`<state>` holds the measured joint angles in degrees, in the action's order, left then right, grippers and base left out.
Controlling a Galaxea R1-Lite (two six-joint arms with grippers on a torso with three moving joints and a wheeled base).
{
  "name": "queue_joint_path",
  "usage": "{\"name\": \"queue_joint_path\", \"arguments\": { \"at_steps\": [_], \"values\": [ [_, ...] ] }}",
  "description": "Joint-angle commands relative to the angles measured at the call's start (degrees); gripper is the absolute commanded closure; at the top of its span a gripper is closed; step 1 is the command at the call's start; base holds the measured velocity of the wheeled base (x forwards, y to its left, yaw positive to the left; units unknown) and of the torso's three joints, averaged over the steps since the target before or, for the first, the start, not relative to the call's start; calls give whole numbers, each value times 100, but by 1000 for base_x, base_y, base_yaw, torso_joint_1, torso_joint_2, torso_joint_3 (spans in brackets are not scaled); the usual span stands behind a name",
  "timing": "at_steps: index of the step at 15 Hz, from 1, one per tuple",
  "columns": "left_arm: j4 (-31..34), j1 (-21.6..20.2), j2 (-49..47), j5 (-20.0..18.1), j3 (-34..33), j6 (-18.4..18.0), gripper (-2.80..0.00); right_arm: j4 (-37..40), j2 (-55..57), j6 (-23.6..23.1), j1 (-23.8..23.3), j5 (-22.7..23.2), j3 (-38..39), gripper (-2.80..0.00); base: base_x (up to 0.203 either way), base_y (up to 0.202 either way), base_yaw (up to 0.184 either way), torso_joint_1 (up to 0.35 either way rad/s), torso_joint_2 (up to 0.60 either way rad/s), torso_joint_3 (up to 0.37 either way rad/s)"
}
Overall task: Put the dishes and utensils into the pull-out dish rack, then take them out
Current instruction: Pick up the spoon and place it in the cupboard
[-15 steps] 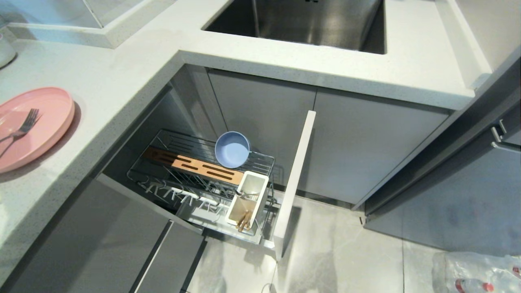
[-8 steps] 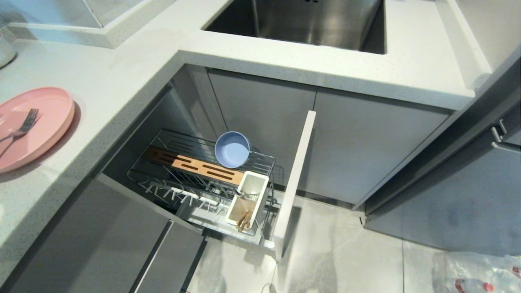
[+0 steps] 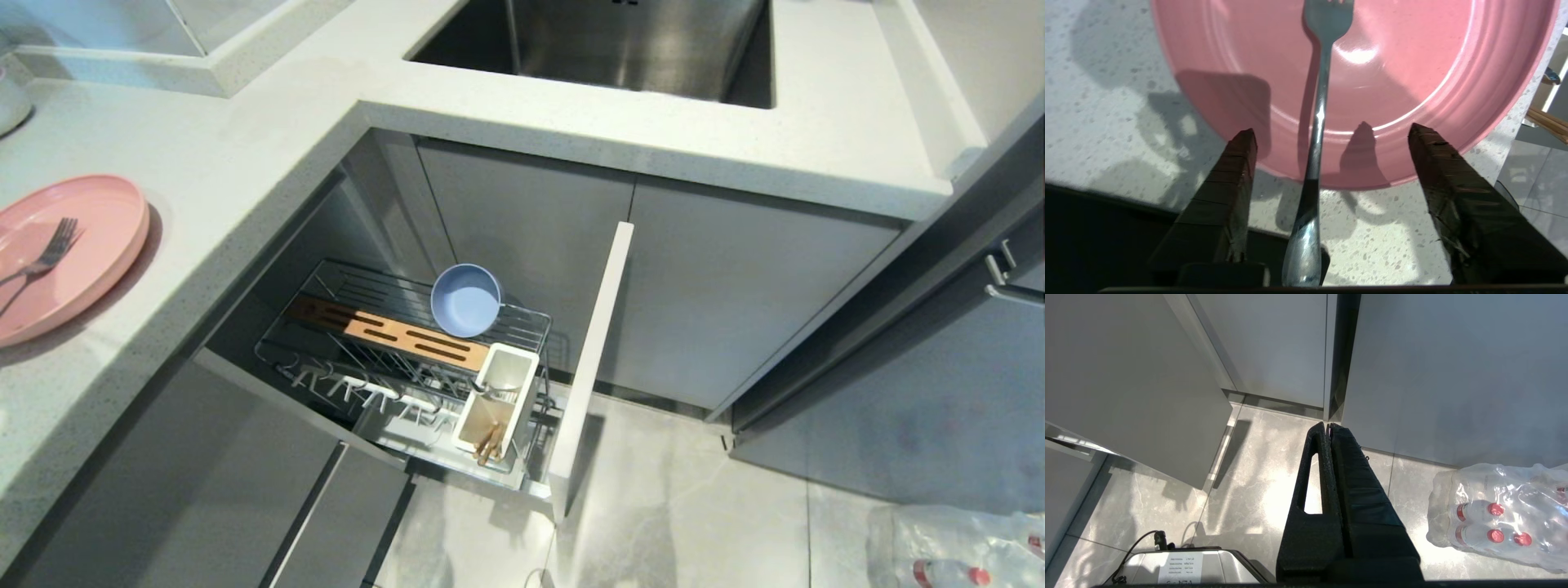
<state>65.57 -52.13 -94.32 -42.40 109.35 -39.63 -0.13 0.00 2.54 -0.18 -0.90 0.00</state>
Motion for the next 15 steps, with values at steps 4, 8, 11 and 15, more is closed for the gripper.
{"name": "queue_joint_path", "arguments": {
  "at_steps": [4,8,11,15],
  "values": [
    [-147,290,-112,-41,10,-2,-280,-3,0,1,1,-1,0,0,0,0,0,0,0,0],
    [-176,414,-131,-5,-14,-1,-280,-4,6,1,1,2,0,0,0,0,0,0,0,0],
    [-205,423,-157,47,-28,-1,-280,-3,1,1,1,1,0,0,0,0,0,0,0,0],
    [-779,477,-149,451,-311,-18,-280,-4,0,1,1,2,0,0,0,0,0,0,0,0]
  ]
}}
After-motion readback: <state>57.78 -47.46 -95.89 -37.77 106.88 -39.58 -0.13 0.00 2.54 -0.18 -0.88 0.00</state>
